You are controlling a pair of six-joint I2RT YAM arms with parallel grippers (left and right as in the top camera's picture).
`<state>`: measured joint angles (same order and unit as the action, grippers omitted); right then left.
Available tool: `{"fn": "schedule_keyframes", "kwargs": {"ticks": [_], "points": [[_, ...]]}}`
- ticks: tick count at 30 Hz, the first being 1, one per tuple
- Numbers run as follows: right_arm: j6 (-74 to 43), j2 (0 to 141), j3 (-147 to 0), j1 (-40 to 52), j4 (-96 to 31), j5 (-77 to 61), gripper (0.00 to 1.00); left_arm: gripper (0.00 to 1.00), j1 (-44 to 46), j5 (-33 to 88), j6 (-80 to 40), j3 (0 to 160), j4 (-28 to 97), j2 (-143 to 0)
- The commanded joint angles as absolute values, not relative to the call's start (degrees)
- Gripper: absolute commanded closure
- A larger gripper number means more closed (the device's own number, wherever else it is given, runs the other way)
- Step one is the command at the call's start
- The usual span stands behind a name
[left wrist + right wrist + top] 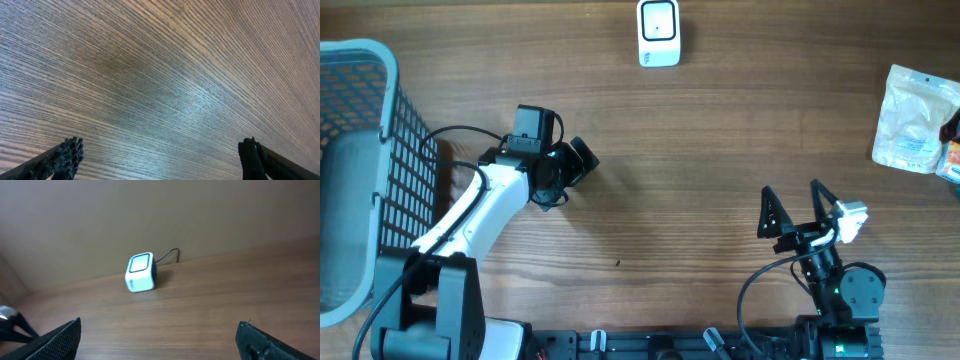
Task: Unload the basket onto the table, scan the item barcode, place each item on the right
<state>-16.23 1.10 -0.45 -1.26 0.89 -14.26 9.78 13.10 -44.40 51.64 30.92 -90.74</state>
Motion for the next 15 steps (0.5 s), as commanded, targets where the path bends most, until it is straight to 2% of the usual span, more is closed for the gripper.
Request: {"fn": "schedule_keyframes", "kwargs": {"ticks": [1,4,7,10,15], "points": [[-8.99,0.19,-0.3,-2.98,0.78,-11.86,0.0,0.0,9.89,12.53,-43.72,51.75,30.92,-90.0],[-0.3,0.19,-0.34,-4.43,0.36,-9.98,0.0,0.0,9.89,12.53,-43.7,51.75,30.92,-90.0],[0.32,0.19,-0.36,-4.58,0.16,-8.27,0.0,0.0,9.89,12.53,-43.72,51.75,30.92,-90.0],[6.02,0.19,-0.36,-4.58,0.08,-7.81,0.0,0.0,9.89,12.53,-43.7,51.75,30.92,-90.0],[4.1,0.19,-0.36,-4.58,-0.05,-6.81,0.0,0.0,9.89,12.53,-43.72,51.75,30.92,-90.0]]}}
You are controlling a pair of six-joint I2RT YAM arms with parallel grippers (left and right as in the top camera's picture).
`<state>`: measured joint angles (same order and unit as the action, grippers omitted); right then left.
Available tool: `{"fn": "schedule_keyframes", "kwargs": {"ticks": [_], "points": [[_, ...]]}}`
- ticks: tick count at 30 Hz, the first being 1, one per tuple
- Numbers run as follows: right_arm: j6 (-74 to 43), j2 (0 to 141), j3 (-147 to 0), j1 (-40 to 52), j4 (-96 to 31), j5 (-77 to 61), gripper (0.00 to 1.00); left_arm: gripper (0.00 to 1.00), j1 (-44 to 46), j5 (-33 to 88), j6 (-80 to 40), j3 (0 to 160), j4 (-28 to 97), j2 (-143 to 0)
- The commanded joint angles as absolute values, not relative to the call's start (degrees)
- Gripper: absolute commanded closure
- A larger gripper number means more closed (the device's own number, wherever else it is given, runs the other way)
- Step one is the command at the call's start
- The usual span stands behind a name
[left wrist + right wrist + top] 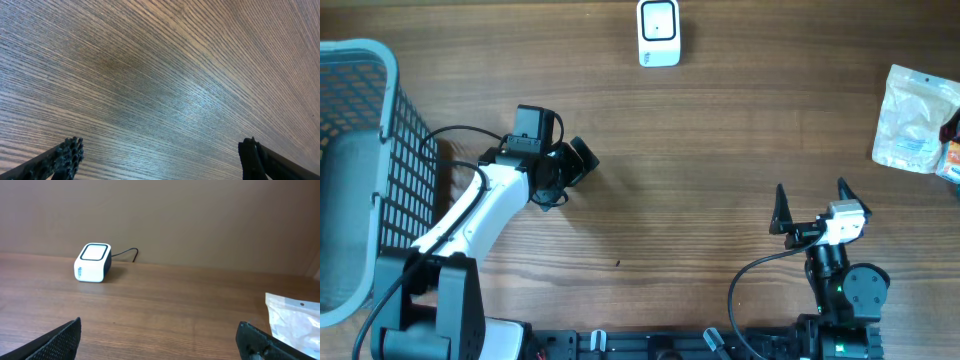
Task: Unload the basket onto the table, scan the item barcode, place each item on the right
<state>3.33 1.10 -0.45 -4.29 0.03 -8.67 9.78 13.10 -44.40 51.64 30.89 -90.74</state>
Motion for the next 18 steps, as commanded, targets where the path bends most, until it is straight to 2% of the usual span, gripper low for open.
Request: {"fn": "schedule_keyframes", "kwargs": {"ticks": [1,3,18], "points": [[2.96,0.19,-0.36,-4.58,-0.12,-5.5,0.0,0.0,9.89,12.53,-43.72,51.75,30.92,-90.0],[-0.19,0.19,-0.36,-4.58,-0.25,-3.62,0.0,0.0,9.89,12.53,-43.7,51.75,30.92,-90.0],[1.48,0.21,-0.36,-4.58,-0.03,-3.84,0.0,0.0,9.89,12.53,-43.72,51.75,30.92,-90.0]]}}
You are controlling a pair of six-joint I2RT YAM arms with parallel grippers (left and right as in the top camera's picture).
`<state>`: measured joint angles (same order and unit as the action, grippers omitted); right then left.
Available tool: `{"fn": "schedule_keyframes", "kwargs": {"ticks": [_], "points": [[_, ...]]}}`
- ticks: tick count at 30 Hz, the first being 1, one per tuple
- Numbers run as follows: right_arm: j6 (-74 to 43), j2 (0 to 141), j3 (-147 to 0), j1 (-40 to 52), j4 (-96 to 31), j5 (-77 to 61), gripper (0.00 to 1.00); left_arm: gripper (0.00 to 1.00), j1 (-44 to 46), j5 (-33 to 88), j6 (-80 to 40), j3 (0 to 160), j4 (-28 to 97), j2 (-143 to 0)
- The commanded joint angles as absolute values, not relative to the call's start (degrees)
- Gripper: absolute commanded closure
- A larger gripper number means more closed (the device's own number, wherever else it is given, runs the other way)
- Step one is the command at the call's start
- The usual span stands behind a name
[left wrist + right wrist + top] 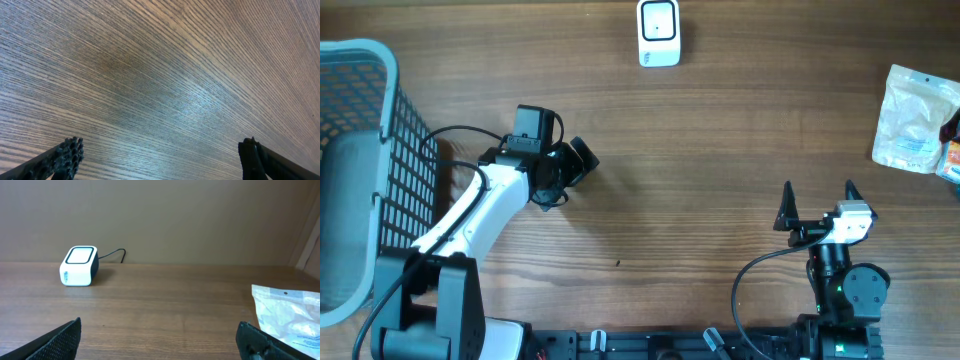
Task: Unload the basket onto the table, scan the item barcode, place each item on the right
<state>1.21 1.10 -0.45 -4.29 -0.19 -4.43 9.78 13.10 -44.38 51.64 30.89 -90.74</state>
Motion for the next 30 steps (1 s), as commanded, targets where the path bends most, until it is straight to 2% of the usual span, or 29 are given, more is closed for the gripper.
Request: {"fn": "schedule_keyframes", "kwargs": {"ticks": [1,11,17,20,23,26,30], "points": [[1.48,0.21,-0.36,-4.58,-0.03,-3.84,0.0,0.0,9.89,12.53,-43.72,51.75,30.92,-90.0],[1.45,0.21,-0.36,-4.58,-0.03,-3.84,0.0,0.0,9.78,12.43,-43.7,51.75,30.94,-90.04],[1.45,0.21,-0.36,-4.58,-0.03,-3.84,0.0,0.0,11.51,5.87,-41.43,51.44,31.09,-86.56],[1.45,0.21,-0.36,-4.58,-0.03,-3.84,0.0,0.0,13.65,1.76,-27.97,48.58,27.83,-81.14],[1.48,0.21,-0.36,-4.58,-0.03,-3.84,0.0,0.0,13.61,1.8,-14.41,39.9,17.56,-72.18],[1.48,0.21,-0.36,-4.58,-0.03,-3.84,0.0,0.0,12.91,1.8,-11.92,33.26,13.1,-64.07],[1.43,0.21,-0.36,-4.58,-0.03,-3.86,0.0,0.0,8.62,1.78,-11.9,19.38,7.75,-40.86]]}}
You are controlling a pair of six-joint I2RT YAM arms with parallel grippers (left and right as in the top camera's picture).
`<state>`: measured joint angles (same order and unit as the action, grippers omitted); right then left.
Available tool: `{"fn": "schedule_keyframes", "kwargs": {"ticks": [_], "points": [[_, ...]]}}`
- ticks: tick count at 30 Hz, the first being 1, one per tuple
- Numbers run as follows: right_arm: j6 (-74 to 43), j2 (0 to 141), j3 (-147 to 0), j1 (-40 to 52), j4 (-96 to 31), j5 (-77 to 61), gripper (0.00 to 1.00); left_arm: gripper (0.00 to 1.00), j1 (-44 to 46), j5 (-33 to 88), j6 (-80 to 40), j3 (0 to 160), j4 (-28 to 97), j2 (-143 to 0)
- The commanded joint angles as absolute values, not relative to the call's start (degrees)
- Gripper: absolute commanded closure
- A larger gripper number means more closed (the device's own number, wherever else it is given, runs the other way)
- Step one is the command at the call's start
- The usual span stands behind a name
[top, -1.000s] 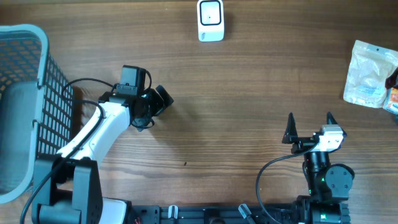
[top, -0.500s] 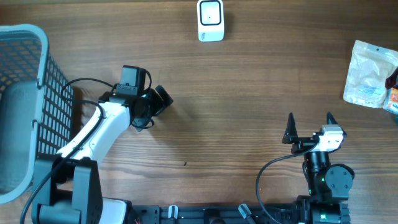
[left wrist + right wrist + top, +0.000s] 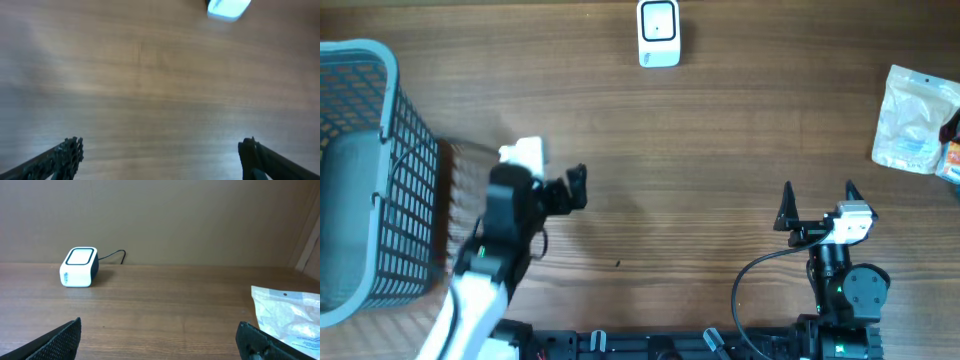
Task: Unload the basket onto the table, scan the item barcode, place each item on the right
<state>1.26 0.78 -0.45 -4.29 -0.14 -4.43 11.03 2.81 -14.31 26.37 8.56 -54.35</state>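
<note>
The white scanner [image 3: 658, 32] stands at the table's back edge; it also shows in the right wrist view [image 3: 79, 266] and, blurred, in the left wrist view [image 3: 228, 7]. A white plastic pouch [image 3: 917, 120] lies flat at the far right, its corner visible as well [image 3: 287, 315]. My left gripper [image 3: 568, 192] hangs open and empty over bare wood left of centre [image 3: 160, 155]. At the front right my right gripper [image 3: 817, 190] is open and empty, pointing at the back edge [image 3: 160, 340], well short of the pouch.
A grey-blue mesh basket [image 3: 390, 150] fills the left end of the table, close to my left arm. An orange and blue packet [image 3: 952, 158] peeks in at the right edge beside the pouch. A brown wall [image 3: 160, 215] rises behind the scanner.
My left arm has pulled back toward the front and shows blurred; its camera, which faced bare wood close up, now takes in the table and the scanner. The right arm has not moved.
My right gripper, open at the front right, first faced the back left with only the scanner in its view. It then stood turned toward the back, with the pouch at its right. The left arm kept still over the wood until now.
</note>
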Motion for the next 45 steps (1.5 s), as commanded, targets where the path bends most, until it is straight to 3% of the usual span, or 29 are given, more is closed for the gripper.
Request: {"fn": "schedule_keyframes", "kwargs": {"ticks": [1,3,15,26,36,45], "points": [[1.45,0.21,-0.36,-4.58,-0.03,-3.86,0.0,0.0,7.97,1.78,-11.9,16.73,7.84,-35.24],[1.45,0.21,-0.36,-4.58,-0.03,-3.84,0.0,0.0,7.2,1.52,-11.9,11.92,7.92,-25.67],[1.45,0.21,-0.36,-4.58,-0.03,-3.84,0.0,0.0,1.67,-0.86,-10.66,1.37,6.04,-0.3],[1.43,0.21,-0.36,-4.58,-0.03,-3.84,0.0,0.0,-1.43,-0.73,-10.63,0.32,4.25,-0.16],[1.45,0.21,-0.36,-4.58,-0.03,-3.84,0.0,0.0,-1.41,0.05,0.56,0.32,4.43,-0.16],[1.45,0.21,-0.36,-4.58,-0.03,-3.86,0.0,0.0,-1.41,-0.08,1.54,0.32,4.43,-0.16]]}}
